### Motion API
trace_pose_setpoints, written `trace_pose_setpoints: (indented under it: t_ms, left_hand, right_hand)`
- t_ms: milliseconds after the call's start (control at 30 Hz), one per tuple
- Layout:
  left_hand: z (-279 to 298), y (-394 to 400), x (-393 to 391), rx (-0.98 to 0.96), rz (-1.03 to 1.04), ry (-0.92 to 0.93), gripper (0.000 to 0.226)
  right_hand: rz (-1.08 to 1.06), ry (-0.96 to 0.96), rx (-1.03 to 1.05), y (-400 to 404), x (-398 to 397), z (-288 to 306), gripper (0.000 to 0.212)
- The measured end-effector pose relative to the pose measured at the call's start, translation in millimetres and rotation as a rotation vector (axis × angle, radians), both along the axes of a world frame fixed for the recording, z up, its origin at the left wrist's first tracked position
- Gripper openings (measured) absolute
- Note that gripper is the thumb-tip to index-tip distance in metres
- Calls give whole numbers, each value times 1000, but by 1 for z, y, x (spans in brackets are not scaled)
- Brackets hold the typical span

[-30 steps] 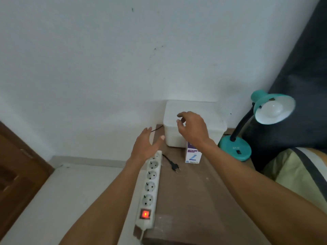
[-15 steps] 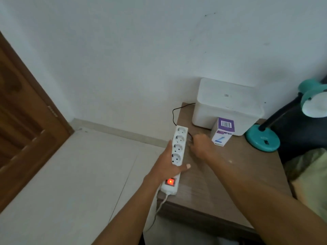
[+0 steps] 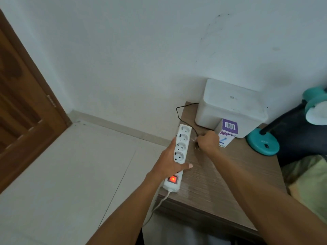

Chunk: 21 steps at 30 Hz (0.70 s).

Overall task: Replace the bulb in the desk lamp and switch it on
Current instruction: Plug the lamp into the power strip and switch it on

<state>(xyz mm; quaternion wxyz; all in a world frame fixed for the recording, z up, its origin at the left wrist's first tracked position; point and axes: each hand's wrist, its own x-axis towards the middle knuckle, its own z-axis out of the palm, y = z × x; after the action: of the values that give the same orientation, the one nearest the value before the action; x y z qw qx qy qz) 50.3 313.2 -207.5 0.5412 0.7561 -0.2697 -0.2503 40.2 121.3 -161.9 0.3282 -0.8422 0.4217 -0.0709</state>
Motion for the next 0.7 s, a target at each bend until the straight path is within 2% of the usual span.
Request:
trace_pose_setpoints:
  t_ms: [100, 167, 367, 700]
  left_hand:
    - [1, 0, 0, -2, 2, 3, 102]
    - [1, 0, 1, 9, -1, -1, 104]
    - [0, 1, 1, 24, -3, -9, 112]
    - [-8, -4, 3, 2, 4, -5, 107]
  right_hand:
    - [11, -283, 142, 7, 3, 15, 18]
    - [60, -360, 149, 15, 4, 25, 19]
    - [161, -367, 110, 42, 4, 27, 13]
    - [138, -393, 72, 47, -4, 15, 11]
